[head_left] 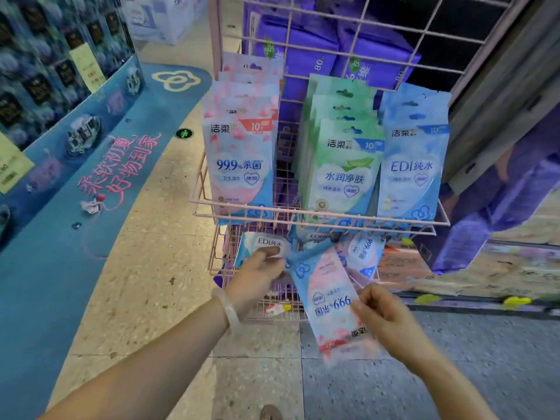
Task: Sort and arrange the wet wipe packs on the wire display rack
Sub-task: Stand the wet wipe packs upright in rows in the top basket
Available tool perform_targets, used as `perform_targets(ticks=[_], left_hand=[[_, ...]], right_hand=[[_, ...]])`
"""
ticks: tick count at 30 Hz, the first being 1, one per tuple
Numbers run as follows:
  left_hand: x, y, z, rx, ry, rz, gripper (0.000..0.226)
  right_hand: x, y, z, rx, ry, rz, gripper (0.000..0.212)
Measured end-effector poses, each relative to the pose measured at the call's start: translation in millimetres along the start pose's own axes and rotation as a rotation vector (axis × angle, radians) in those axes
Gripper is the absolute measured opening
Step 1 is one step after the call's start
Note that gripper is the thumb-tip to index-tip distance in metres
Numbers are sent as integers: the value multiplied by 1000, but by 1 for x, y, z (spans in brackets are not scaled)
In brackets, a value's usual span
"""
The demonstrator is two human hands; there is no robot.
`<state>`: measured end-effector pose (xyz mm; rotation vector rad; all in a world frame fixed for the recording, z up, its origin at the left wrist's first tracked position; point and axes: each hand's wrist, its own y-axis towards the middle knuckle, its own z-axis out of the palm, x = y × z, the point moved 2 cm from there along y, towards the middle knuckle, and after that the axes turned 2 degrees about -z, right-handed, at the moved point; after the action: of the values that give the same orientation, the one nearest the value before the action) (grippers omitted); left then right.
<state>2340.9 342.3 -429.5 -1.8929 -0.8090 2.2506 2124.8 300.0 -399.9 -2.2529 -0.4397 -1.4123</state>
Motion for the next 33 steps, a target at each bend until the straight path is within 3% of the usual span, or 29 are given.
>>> perform_targets(ticks=[2,4,7,10,12,14,15,17,18,20,22,23,26,28,33], left_hand=[[-14,-20,-15,64,-104,-61,38],[-24,-39,-29,117,34,-31,55],[-46,-68,-50,64,406,195,64],[-79,-90,-61,4,745,497,74],[-96,-98,-57,-11,866,582,68],[-108,-102,-51,-22,827,603,45],[-112,-103,-50,-19,684,601,33],[-121,-103,-52,-47,311,605,22],[-128,-100,-54,-91,168,635,23],[-141,-86,-57,-155,-46,654,29],[-152,-72,-56,-206,-89,614,34],[-155,-62,-56,-237,-15,604,33],[-152,-47,-60,-469,469,619,49],[-149,-44,-62,-550,498,671,59],[-152,-38,-62,-511,491,670,47]], right_hand=[[20,1,2,176,-83,-69,26],[46,2,8,303,-175,-165,24],[93,5,15,416,-378,-290,20],[153,10,25,434,-776,-546,13],[194,12,37,447,-981,-665,8],[230,14,48,395,-1100,-835,13],[246,15,48,309,-1059,-956,14],[270,22,35,31,-732,-1096,24],[276,29,27,-89,-518,-1055,38],[272,49,20,-99,-211,-766,61],[249,70,30,32,-115,-462,61],[234,77,37,56,-142,-414,53],[206,90,50,-92,-239,-463,20],[201,94,52,-149,-221,-482,13],[204,93,54,-218,-218,-518,16]])
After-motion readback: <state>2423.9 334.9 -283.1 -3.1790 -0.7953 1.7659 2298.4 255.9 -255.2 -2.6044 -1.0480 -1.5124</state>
